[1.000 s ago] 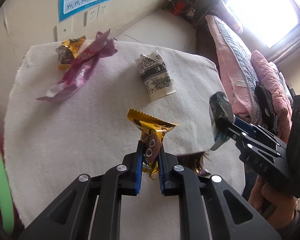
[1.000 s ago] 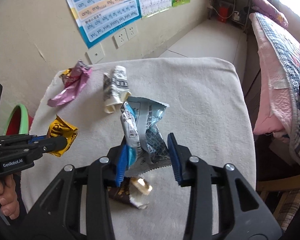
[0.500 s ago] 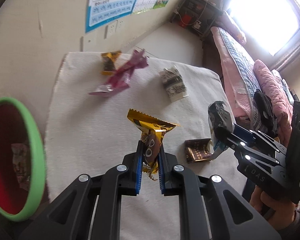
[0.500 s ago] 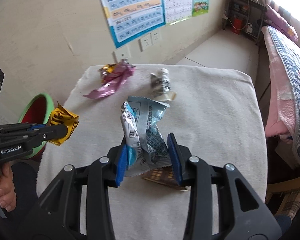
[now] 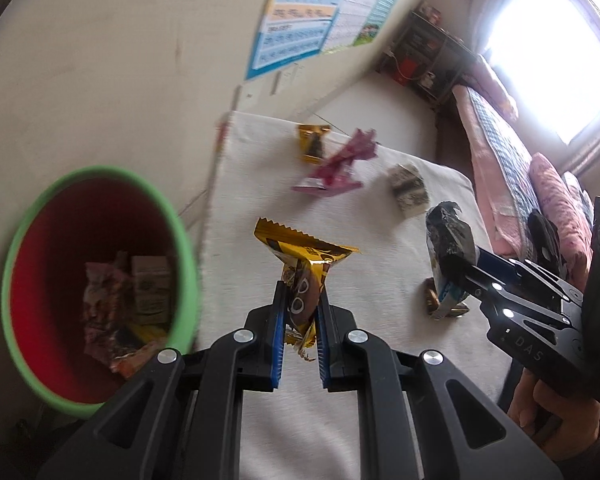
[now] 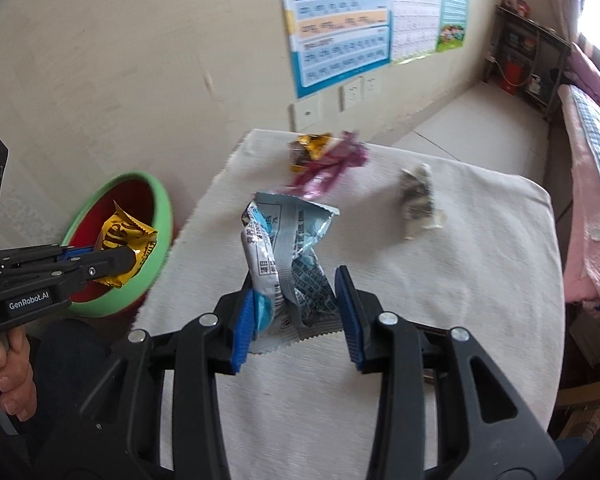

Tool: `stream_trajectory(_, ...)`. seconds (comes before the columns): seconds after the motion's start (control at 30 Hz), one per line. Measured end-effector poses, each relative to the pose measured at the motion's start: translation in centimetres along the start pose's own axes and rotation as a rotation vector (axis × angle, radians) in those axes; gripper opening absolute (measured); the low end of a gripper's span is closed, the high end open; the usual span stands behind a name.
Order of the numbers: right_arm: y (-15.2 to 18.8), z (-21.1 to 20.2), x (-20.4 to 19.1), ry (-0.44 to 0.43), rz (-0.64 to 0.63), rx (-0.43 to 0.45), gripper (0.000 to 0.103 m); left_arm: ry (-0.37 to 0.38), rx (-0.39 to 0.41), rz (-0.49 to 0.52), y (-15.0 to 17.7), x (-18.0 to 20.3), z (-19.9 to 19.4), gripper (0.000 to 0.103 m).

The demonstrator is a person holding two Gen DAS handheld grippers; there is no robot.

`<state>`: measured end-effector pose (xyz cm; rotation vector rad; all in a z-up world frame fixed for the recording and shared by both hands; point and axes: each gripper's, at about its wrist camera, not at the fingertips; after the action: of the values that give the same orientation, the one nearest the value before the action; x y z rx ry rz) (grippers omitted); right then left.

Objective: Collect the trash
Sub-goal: 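Carry the yellow and silver-blue wrappers over the red bucket, then open both tools to drop the two wrappers into the bucket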

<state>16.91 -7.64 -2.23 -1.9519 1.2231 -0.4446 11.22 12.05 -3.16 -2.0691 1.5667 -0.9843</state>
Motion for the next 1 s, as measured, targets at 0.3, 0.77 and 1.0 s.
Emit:
stream_trajectory(0.3,-1.5,1.8,-6.3,-0.085,-0.041,-0.009,0.037,-0.070,0.046,-0.063,-0.3,-6.1,-3.3,0.011)
stream_trajectory(0.77,-2.6,4.8,-16.2,-0.219,-0.124,-0.025,0.037,-0.159,0.098,-0.173,-0.4,-14.7,-7.4,0.011)
stream_trajectory(1.0,-2.1,6.6,-18.9,-0.246,-0.152,-0.053,0.037,-0.164,0.103,-0.199,-0.3,-16.4,-7.6,0.011)
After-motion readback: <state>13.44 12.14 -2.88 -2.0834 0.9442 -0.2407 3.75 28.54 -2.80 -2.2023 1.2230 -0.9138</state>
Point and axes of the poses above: each gripper's, at about its wrist camera, not at the fingertips, and z roughly the way its jaws point, x to its right, y to its underside, and after that the axes turned 15 degrees about x, right-handed
